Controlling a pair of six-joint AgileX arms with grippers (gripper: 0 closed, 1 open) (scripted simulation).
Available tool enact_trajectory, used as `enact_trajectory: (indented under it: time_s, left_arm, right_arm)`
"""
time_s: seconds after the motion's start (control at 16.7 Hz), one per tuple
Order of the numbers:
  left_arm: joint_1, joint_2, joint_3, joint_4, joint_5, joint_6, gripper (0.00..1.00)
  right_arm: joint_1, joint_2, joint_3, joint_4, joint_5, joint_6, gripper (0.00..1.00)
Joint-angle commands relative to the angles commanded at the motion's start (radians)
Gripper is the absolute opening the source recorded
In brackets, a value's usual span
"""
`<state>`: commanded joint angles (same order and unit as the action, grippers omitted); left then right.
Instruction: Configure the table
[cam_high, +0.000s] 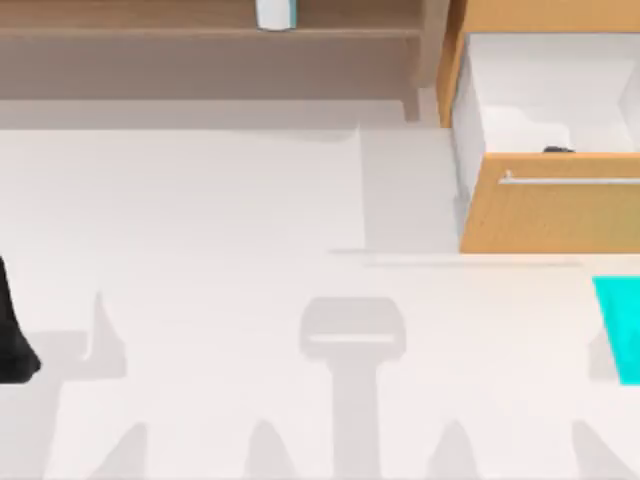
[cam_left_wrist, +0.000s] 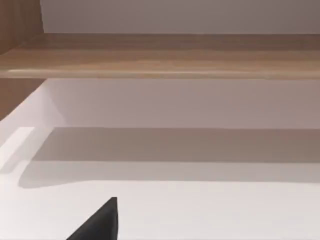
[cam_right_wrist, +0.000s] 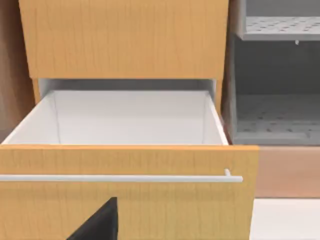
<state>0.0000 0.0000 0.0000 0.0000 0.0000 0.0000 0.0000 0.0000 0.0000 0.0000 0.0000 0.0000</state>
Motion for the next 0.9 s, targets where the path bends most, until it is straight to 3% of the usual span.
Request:
enact_trajectory:
  time_s: [0.42,0.9]
  left_arm:
    - [0.0,0.0,0.0,0.0,0.0,0.0,1.0]
    - [0.0,0.0,0.0,0.0,0.0,0.0,1.0]
  right_arm:
    - [0.009,0.151,0.154,-0.091,0.007,0.028,1.0]
    - [0.056,0.905,0.846,-0.488,0.022,0.169,1.0]
